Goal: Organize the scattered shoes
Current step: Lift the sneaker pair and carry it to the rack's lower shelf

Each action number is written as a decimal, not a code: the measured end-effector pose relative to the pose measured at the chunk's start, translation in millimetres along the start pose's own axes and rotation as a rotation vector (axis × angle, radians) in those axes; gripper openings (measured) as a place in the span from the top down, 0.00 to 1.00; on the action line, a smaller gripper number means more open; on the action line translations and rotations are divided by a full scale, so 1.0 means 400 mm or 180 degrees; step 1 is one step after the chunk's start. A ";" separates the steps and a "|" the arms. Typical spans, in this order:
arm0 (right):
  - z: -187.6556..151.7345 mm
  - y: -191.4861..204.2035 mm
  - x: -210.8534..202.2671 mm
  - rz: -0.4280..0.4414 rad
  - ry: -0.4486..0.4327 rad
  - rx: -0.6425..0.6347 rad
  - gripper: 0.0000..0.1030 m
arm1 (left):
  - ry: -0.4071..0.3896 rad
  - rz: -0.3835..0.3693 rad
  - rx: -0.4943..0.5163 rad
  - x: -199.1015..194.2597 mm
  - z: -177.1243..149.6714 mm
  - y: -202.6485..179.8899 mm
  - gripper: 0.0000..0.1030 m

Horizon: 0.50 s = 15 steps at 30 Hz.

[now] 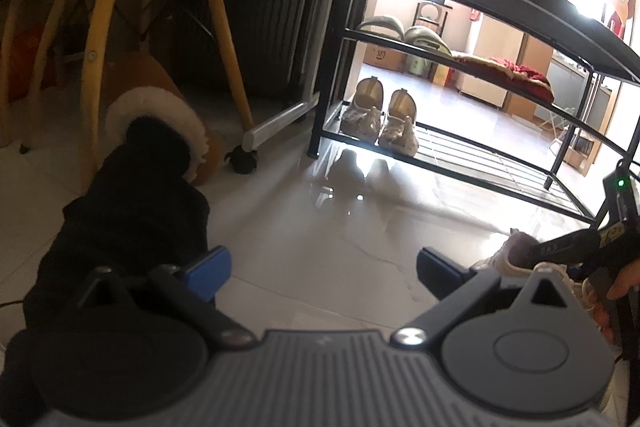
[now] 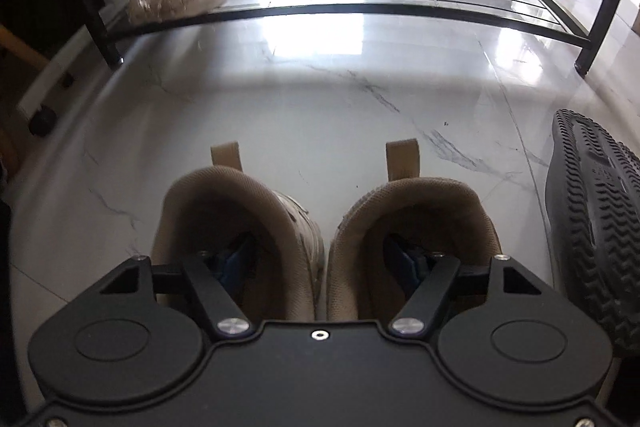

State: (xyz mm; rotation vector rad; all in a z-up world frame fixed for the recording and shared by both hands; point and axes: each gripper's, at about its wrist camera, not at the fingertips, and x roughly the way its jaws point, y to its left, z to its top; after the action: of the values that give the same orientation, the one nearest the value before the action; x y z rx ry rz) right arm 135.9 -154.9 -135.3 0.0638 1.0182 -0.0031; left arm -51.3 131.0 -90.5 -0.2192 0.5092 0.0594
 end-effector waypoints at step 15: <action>0.016 0.018 0.029 -0.0071 0.0054 -0.0303 0.48 | 0.0038 0.0032 0.0071 0.009 -0.001 -0.011 0.03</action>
State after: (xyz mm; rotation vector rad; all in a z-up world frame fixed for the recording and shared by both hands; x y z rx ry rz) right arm 147.4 -147.8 -141.5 -0.0342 1.0346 0.0256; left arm -47.9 126.7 -91.8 -0.1954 0.5227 0.0621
